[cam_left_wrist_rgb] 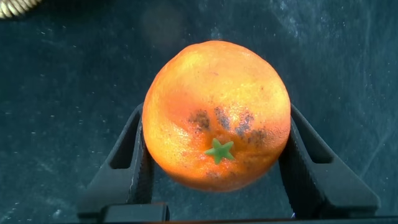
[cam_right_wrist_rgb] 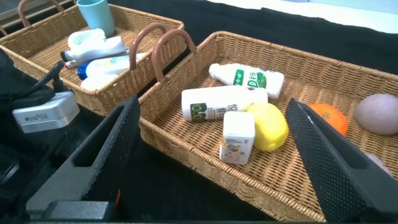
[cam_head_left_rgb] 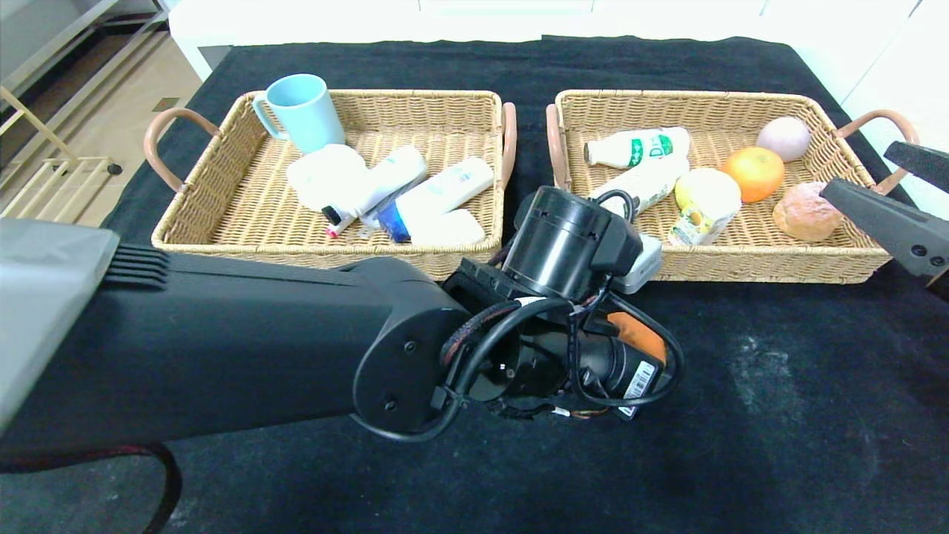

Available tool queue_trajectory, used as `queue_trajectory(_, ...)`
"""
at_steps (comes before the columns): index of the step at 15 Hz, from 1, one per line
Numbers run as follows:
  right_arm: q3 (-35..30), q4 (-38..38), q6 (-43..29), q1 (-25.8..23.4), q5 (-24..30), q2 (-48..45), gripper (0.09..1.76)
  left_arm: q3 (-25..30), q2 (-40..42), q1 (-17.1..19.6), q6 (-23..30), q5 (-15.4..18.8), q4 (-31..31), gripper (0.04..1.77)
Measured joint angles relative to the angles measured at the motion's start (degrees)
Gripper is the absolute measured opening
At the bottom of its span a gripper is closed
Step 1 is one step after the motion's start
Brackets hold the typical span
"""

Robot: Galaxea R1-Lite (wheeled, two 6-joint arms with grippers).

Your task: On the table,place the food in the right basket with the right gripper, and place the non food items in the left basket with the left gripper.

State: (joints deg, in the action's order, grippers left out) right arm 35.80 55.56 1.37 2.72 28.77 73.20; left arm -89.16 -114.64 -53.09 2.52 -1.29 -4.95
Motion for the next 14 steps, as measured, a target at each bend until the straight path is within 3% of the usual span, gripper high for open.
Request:
queue_trajectory(10,-0.11,-0.20,0.01,0.09,0.13,0.20,1.71,0.55,-0.16,-0.35,1.28,0.17,-0.04,1.15)
queue_trajectory(14,-0.15,-0.20,0.01,0.06,0.13,0.20,1.71,0.49,-0.13,-0.35,1.24,0.20,0.00,1.40)
